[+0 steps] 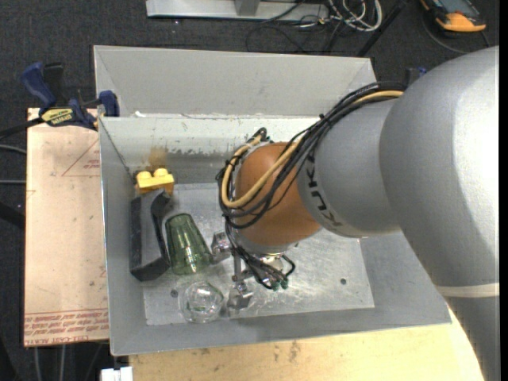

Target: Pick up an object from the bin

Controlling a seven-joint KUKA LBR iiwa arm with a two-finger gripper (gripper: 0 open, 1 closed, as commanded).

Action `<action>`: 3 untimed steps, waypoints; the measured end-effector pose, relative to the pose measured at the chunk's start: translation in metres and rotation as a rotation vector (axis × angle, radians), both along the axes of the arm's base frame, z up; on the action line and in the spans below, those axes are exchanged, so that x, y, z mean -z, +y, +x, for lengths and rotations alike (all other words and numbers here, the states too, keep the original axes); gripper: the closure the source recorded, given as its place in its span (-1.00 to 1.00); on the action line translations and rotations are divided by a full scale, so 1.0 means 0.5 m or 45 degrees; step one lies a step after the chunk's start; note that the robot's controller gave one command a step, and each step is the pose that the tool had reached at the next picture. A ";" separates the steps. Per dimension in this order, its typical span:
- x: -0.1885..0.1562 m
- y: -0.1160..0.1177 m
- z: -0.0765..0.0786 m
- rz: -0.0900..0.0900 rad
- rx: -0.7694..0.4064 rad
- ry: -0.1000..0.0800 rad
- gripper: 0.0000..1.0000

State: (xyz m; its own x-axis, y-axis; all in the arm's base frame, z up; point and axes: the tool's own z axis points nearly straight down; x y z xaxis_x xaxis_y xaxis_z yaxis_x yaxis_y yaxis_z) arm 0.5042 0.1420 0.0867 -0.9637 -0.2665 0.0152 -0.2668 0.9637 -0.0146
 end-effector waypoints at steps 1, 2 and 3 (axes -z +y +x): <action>-0.011 0.016 0.001 0.014 -0.058 -0.004 1.00; -0.011 0.018 0.001 0.015 -0.059 -0.005 1.00; 0.001 0.020 0.028 0.006 0.041 0.003 1.00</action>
Offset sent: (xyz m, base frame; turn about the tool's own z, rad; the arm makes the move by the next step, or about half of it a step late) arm 0.0000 0.0000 0.0000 0.0000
